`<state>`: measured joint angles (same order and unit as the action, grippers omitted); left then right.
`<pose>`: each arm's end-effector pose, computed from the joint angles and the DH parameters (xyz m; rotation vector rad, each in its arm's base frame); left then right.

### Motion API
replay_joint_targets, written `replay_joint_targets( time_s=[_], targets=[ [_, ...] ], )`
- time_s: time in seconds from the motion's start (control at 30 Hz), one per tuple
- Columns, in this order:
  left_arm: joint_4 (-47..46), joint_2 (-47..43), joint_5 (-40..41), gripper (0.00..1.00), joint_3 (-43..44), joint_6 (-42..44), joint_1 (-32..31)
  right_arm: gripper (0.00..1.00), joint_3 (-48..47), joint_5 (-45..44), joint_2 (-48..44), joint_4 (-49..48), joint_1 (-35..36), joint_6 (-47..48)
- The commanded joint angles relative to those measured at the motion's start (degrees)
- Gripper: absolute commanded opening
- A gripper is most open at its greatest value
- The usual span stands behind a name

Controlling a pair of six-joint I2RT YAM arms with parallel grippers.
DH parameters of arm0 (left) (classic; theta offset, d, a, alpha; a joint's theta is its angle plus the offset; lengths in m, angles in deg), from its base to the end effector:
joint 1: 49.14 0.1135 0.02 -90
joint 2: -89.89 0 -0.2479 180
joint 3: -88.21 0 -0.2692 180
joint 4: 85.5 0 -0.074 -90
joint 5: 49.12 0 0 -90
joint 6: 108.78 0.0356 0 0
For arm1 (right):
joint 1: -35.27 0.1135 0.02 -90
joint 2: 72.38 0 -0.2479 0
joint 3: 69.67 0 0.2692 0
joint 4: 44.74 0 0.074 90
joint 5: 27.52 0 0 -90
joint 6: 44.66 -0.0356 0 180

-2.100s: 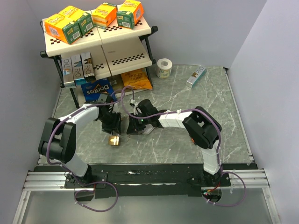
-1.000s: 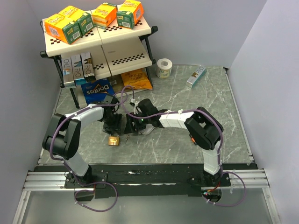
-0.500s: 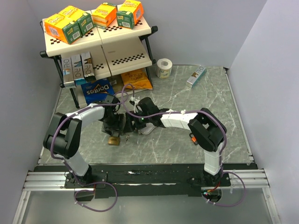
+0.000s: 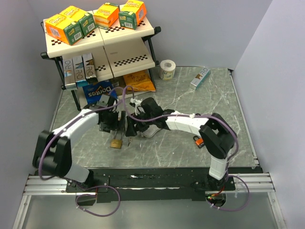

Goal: Lock with the key
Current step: Reset both arms

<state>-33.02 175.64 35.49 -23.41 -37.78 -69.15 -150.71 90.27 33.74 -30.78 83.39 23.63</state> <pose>0.2772 -0.1045 0.1776 0.0486 2.8264 -0.2931 0.2644 0.3198 0.1711 -0.8325 2.2963 1.1537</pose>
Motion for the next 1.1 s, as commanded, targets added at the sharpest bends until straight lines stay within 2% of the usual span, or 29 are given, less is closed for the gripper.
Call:
replay_joint_targets(
  time_s=[0.0,0.03,0.07,0.23,0.37,0.47,0.67,0.83,0.93,1.07],
  targets=[
    [-1.27,-7.34,-3.30,0.92,-0.05,-0.77,1.64,0.82,-1.98,0.07,-8.81,4.36,-0.92,7.11],
    [-1.45,-9.88,-3.57,0.99,-0.05,-1.21,1.99,0.86,-1.98,0.16,-9.70,5.06,-1.44,8.26],
    [-1.88,-11.30,-4.01,0.97,-0.13,-1.30,1.99,0.88,-1.54,0.07,-10.67,5.42,-1.71,10.62],
    [-3.99,-19.64,-7.53,0.96,0.91,-0.25,1.99,0.99,-2.67,0.51,-16.29,9.19,-5.92,15.73],
    [-6.37,-20.89,-8.59,0.96,5.83,1.07,2.08,1.00,-4.26,1.21,-21.91,12.19,-13.90,17.05],
    [-6.29,-18.62,-8.32,0.96,10.05,-0.95,2.08,1.00,-4.35,0.69,-26.12,14.03,-18.22,17.49],
    [-5.84,-11.49,-8.41,0.96,20.16,0.29,1.91,1.00,-1.81,-0.63,-35.17,19.30,-30.35,17.06],
    [-9.53,-8.86,-4.55,0.96,19.03,1.42,-1.68,1.00,5.48,-0.11,-43.27,21.24,-39.92,17.84],
    [-11.46,-6.93,-1.47,0.96,17.27,3.44,-5.12,1.00,11.80,-0.20,-48.02,21.94,-43.10,18.46],
    [-14.10,-4.20,2.48,0.96,14.46,5.55,-8.99,1.00,18.05,-2.90,-53.56,21.77,-43.64,17.24]
  ],
)
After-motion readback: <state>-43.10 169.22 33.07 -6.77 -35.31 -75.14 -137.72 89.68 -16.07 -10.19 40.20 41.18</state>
